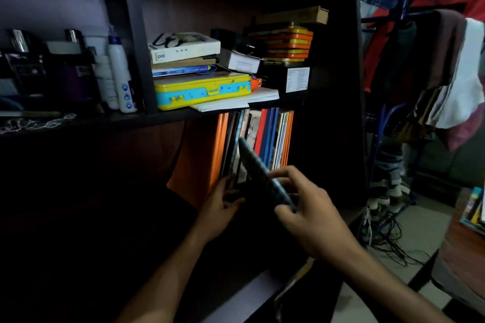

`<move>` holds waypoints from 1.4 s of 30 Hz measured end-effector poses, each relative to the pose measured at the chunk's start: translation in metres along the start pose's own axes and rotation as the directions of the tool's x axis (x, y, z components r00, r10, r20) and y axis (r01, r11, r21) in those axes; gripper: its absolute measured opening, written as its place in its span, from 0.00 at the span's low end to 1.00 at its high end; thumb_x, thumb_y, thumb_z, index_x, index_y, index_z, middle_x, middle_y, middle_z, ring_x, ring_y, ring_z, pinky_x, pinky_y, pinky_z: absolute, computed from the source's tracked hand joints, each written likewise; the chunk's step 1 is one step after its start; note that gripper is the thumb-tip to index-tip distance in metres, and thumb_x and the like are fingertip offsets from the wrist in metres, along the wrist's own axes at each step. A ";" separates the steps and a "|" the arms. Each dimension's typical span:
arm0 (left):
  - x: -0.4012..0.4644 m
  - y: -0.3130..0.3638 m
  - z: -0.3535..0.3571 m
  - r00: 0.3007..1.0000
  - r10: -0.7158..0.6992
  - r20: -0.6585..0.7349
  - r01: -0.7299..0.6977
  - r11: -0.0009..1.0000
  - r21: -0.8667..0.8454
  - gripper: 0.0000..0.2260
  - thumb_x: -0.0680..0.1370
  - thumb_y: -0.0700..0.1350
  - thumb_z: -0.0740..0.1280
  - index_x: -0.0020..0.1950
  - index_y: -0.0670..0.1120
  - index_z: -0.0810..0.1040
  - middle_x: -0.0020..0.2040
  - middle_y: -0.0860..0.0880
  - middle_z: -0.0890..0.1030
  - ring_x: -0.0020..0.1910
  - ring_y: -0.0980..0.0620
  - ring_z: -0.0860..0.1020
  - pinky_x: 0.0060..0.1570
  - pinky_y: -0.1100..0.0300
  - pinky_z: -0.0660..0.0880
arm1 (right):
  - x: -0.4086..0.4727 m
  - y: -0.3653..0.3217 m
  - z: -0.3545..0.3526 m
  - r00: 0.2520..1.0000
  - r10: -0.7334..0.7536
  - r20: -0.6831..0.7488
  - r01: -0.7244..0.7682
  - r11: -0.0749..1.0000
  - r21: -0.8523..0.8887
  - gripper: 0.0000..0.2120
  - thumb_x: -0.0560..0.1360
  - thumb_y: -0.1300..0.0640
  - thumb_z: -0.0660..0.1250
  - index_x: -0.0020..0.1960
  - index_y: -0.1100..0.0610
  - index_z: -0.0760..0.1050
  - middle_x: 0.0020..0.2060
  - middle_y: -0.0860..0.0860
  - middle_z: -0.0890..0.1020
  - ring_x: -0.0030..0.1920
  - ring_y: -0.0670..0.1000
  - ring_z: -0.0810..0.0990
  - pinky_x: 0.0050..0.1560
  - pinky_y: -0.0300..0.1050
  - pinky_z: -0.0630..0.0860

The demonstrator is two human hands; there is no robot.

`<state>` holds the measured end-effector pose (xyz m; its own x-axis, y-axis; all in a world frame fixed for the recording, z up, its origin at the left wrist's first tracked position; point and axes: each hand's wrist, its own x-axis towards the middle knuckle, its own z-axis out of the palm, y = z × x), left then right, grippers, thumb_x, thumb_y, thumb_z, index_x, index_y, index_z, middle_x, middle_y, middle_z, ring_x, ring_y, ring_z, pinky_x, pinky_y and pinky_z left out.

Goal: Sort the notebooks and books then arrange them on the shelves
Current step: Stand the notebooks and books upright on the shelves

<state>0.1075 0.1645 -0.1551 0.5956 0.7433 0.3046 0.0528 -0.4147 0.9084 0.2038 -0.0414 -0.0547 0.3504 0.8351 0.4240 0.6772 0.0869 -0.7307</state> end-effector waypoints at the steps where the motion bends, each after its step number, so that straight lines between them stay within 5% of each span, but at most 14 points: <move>1: 0.001 0.001 0.002 0.999 -0.040 -0.026 0.039 0.998 -0.043 0.16 0.79 0.40 0.70 0.65 0.51 0.74 0.56 0.51 0.82 0.55 0.50 0.82 0.48 0.68 0.77 | -0.004 -0.004 -0.001 0.999 -0.020 -0.045 0.026 0.991 0.131 0.26 0.71 0.71 0.65 0.57 0.42 0.74 0.53 0.45 0.83 0.48 0.51 0.84 0.45 0.53 0.84; 3: 0.000 0.007 0.006 0.994 -0.113 -0.003 0.110 0.973 -0.201 0.12 0.79 0.48 0.68 0.62 0.49 0.77 0.56 0.47 0.82 0.51 0.49 0.83 0.42 0.65 0.78 | -0.012 -0.006 -0.003 0.986 -0.055 -0.156 0.100 0.949 0.299 0.26 0.71 0.74 0.65 0.58 0.47 0.75 0.54 0.45 0.83 0.54 0.49 0.84 0.50 0.48 0.83; 5: -0.003 0.013 0.005 0.983 -0.168 0.078 0.183 0.945 -0.273 0.21 0.78 0.55 0.63 0.68 0.48 0.74 0.58 0.49 0.79 0.50 0.55 0.81 0.42 0.67 0.78 | -0.021 -0.003 -0.001 0.961 -0.058 -0.270 0.156 0.921 0.357 0.24 0.72 0.75 0.65 0.58 0.50 0.74 0.54 0.46 0.82 0.57 0.50 0.82 0.53 0.42 0.80; 7: -0.007 0.018 0.004 0.978 -0.177 0.114 0.206 0.913 -0.352 0.15 0.81 0.53 0.62 0.66 0.53 0.73 0.58 0.55 0.80 0.51 0.57 0.80 0.43 0.67 0.78 | -0.028 0.001 0.001 0.948 0.004 -0.319 0.143 0.889 0.434 0.27 0.73 0.77 0.63 0.61 0.50 0.71 0.53 0.45 0.81 0.56 0.50 0.82 0.50 0.41 0.80; 11: -0.006 0.017 0.003 0.992 -0.098 0.073 0.121 0.873 -0.473 0.19 0.77 0.56 0.70 0.66 0.53 0.76 0.62 0.47 0.83 0.58 0.51 0.82 0.52 0.56 0.79 | -0.024 0.015 -0.002 0.982 0.169 -0.079 -0.106 0.855 0.507 0.26 0.76 0.65 0.70 0.65 0.43 0.68 0.53 0.41 0.83 0.52 0.44 0.84 0.44 0.39 0.82; 13: -0.007 0.024 0.005 1.000 -0.009 0.013 0.013 0.943 -0.334 0.21 0.75 0.59 0.71 0.66 0.54 0.77 0.60 0.47 0.83 0.59 0.50 0.81 0.54 0.57 0.78 | -0.017 0.031 -0.003 0.970 0.236 -0.054 -0.193 0.888 0.418 0.19 0.76 0.57 0.72 0.64 0.46 0.72 0.53 0.42 0.84 0.53 0.43 0.84 0.46 0.38 0.82; 15: -0.008 0.028 0.003 0.967 0.194 -0.163 -0.195 0.981 0.006 0.23 0.75 0.61 0.69 0.65 0.50 0.80 0.56 0.50 0.82 0.57 0.53 0.80 0.54 0.60 0.77 | -0.012 0.045 0.001 0.951 0.265 -0.156 -0.195 0.911 0.363 0.15 0.77 0.57 0.71 0.62 0.52 0.75 0.53 0.46 0.85 0.53 0.45 0.84 0.49 0.41 0.83; 18: -0.003 0.025 -0.010 0.678 0.651 -0.342 -0.337 0.689 0.642 0.19 0.75 0.50 0.73 0.63 0.45 0.82 0.56 0.47 0.77 0.56 0.50 0.74 0.57 0.52 0.72 | -0.009 0.052 0.005 0.913 0.206 -0.352 -0.123 0.962 0.244 0.09 0.78 0.59 0.70 0.56 0.50 0.76 0.46 0.40 0.83 0.47 0.35 0.83 0.46 0.34 0.81; 19: 0.000 0.023 -0.014 0.666 0.668 -0.331 -0.277 0.634 0.722 0.22 0.73 0.48 0.76 0.66 0.46 0.80 0.61 0.44 0.76 0.58 0.46 0.72 0.58 0.49 0.70 | -0.006 0.054 0.006 0.894 0.194 -0.404 -0.109 0.968 0.224 0.09 0.78 0.60 0.69 0.55 0.49 0.75 0.44 0.37 0.81 0.45 0.31 0.81 0.43 0.30 0.79; 23: 0.009 -0.002 -0.016 0.879 0.459 -0.127 -0.185 0.575 0.797 0.33 0.69 0.51 0.80 0.73 0.60 0.74 0.82 0.44 0.50 0.80 0.40 0.49 0.66 0.31 0.64 | 0.010 0.058 0.016 0.878 0.137 -0.459 -0.070 0.985 0.159 0.11 0.78 0.62 0.69 0.59 0.53 0.73 0.42 0.35 0.79 0.40 0.27 0.78 0.39 0.23 0.73; 27: 0.013 -0.003 -0.015 0.934 0.349 -0.071 -0.131 0.520 0.844 0.35 0.73 0.55 0.76 0.76 0.65 0.64 0.80 0.48 0.29 0.79 0.42 0.30 0.71 0.26 0.54 | 0.018 0.061 0.027 0.882 0.096 -0.462 -0.027 0.988 0.154 0.21 0.76 0.65 0.70 0.60 0.50 0.65 0.40 0.39 0.80 0.38 0.35 0.81 0.37 0.26 0.74; 30: 0.010 0.001 -0.019 0.940 0.333 -0.072 -0.107 0.491 0.865 0.32 0.75 0.57 0.73 0.76 0.66 0.64 0.80 0.47 0.30 0.80 0.40 0.35 0.74 0.31 0.53 | 0.010 0.069 0.045 0.910 0.046 -0.411 0.006 0.992 0.124 0.26 0.73 0.70 0.69 0.60 0.47 0.64 0.38 0.42 0.82 0.36 0.39 0.81 0.35 0.27 0.73; 36: 0.011 0.010 -0.031 0.880 0.448 -0.154 -0.099 0.492 0.865 0.17 0.71 0.50 0.77 0.60 0.59 0.83 0.80 0.41 0.58 0.76 0.34 0.61 0.64 0.35 0.71 | -0.001 0.082 0.064 0.945 -0.010 -0.328 0.048 0.993 0.107 0.26 0.76 0.66 0.69 0.59 0.39 0.65 0.43 0.32 0.82 0.41 0.34 0.81 0.40 0.25 0.72; 42: -0.001 0.024 -0.032 0.886 0.355 -0.299 0.057 0.555 0.830 0.15 0.70 0.44 0.79 0.53 0.56 0.81 0.76 0.42 0.60 0.67 0.35 0.72 0.46 0.42 0.80 | -0.003 0.083 0.062 0.949 -0.056 -0.310 0.101 0.986 0.131 0.28 0.77 0.67 0.68 0.62 0.38 0.64 0.47 0.25 0.80 0.43 0.32 0.81 0.43 0.25 0.73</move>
<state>0.0829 0.1706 -0.1243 0.3069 0.6677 0.6782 0.7282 -0.6235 0.2844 0.2188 -0.0027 -0.1499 0.4948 0.6197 0.6092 0.6185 0.2413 -0.7478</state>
